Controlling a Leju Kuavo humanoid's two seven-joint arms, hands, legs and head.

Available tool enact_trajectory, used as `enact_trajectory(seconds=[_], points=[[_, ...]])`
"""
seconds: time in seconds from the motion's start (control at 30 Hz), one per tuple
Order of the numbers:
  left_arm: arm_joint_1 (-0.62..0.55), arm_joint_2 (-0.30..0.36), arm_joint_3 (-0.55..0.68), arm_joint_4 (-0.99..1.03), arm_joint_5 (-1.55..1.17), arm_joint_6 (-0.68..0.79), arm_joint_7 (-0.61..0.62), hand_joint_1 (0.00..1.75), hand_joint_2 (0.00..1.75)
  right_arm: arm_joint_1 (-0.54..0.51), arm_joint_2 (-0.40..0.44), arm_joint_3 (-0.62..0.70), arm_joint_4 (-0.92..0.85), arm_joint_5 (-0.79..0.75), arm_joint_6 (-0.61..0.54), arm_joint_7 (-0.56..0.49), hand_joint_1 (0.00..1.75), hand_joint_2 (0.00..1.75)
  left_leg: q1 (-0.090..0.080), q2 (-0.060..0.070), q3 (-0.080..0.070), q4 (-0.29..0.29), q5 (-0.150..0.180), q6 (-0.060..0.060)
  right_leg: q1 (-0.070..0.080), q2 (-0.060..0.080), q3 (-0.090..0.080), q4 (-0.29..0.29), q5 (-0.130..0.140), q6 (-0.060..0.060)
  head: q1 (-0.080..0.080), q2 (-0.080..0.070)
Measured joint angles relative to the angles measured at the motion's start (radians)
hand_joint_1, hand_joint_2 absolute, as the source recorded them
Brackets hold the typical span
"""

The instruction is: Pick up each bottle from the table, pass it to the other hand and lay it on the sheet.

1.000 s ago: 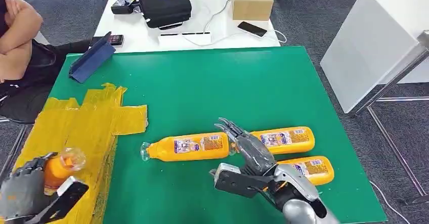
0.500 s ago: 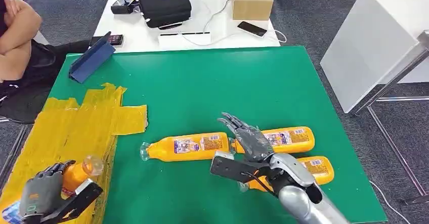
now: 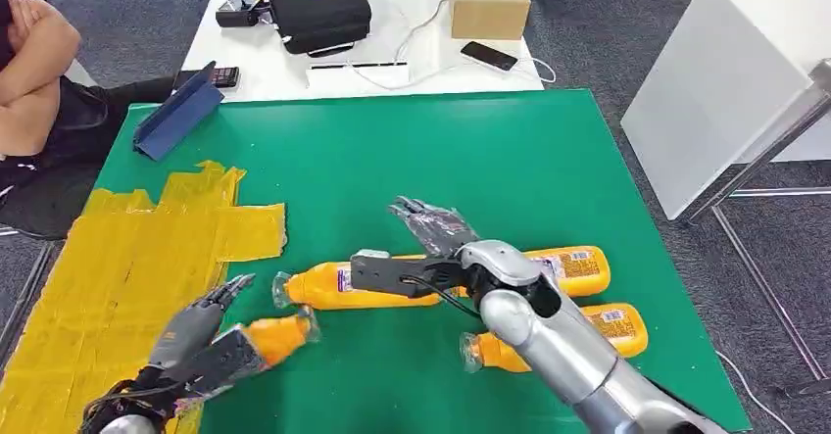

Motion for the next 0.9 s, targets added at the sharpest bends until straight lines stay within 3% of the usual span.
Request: enact_trajectory(seconds=[0.4,0.63,0.9], points=[[-0.033,0.003,-0.099,-0.027,0.141,-0.046,-0.014,0.00,0.00,-0.071,0.114,0.071,0.228,-0.016,0.003,-0.008,0.00,1.75,0.000,0.000,0.000,0.000,0.000,0.000,0.000,0.000,0.000,0.000,0.000,0.000,0.000,0.000],[-0.039,0.004,-0.113,-0.031,0.140,-0.025,-0.001,0.00,0.00,-0.078,0.126,0.093,0.267,-0.017,0.029,-0.004,0.00,1.75,0.000,0.000,0.000,0.000,0.000,0.000,0.000,0.000,0.000,0.000,0.000,0.000,0.000,0.000],[-0.038,-0.037,-0.058,-0.072,0.333,-0.011,-0.004,0.00,0.00,-0.075,0.124,0.156,0.391,0.089,0.007,-0.030,0.00,1.75,0.000,0.000,0.000,0.000,0.000,0.000,0.000,0.000,0.000,0.000,0.000,0.000,0.000,0.000]])
